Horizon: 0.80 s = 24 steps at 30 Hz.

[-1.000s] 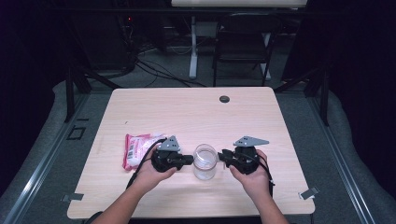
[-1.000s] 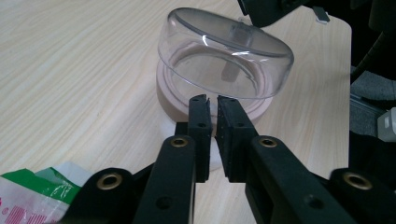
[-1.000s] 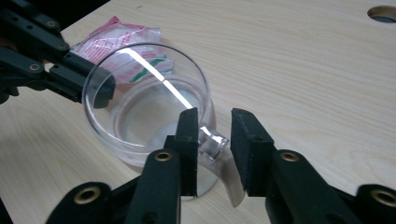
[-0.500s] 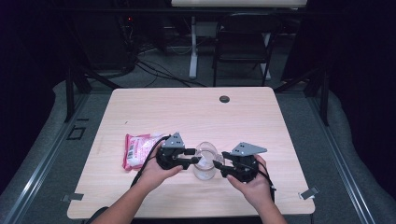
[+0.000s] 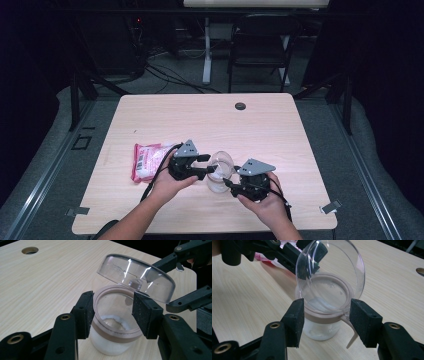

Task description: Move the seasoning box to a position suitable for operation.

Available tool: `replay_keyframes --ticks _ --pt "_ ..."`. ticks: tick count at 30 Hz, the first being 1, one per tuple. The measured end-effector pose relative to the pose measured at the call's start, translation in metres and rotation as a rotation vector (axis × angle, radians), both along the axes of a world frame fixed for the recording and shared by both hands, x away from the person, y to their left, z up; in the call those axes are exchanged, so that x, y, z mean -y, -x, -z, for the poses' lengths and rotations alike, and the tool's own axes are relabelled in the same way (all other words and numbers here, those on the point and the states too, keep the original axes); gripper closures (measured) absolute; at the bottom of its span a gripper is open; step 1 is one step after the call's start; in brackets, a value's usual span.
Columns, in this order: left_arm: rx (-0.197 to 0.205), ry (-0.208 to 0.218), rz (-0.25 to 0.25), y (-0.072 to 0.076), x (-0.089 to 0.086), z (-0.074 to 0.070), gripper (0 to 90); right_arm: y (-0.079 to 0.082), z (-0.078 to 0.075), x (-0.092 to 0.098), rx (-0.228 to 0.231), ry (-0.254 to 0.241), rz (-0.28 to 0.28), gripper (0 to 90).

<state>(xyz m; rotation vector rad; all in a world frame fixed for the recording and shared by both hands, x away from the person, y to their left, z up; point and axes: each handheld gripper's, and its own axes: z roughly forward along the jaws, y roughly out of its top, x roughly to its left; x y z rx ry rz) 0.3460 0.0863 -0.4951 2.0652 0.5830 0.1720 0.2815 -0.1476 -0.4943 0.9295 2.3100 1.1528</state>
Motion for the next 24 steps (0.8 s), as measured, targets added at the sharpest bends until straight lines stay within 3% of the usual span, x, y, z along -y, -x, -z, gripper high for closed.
replay_keyframes --ticks 9,19,24 --pt "-0.005 -0.008 0.003 -0.001 0.000 0.002 51.0 0.000 0.001 0.000 0.004 -0.002 0.013 49.4" --pt "-0.009 -0.040 -0.035 -0.006 0.000 0.012 50.1 0.000 -0.001 0.003 -0.002 -0.014 0.010 50.3" --pt "-0.034 -0.054 -0.031 -0.007 0.002 0.016 51.8 0.000 -0.001 0.004 0.000 -0.021 0.011 50.2"
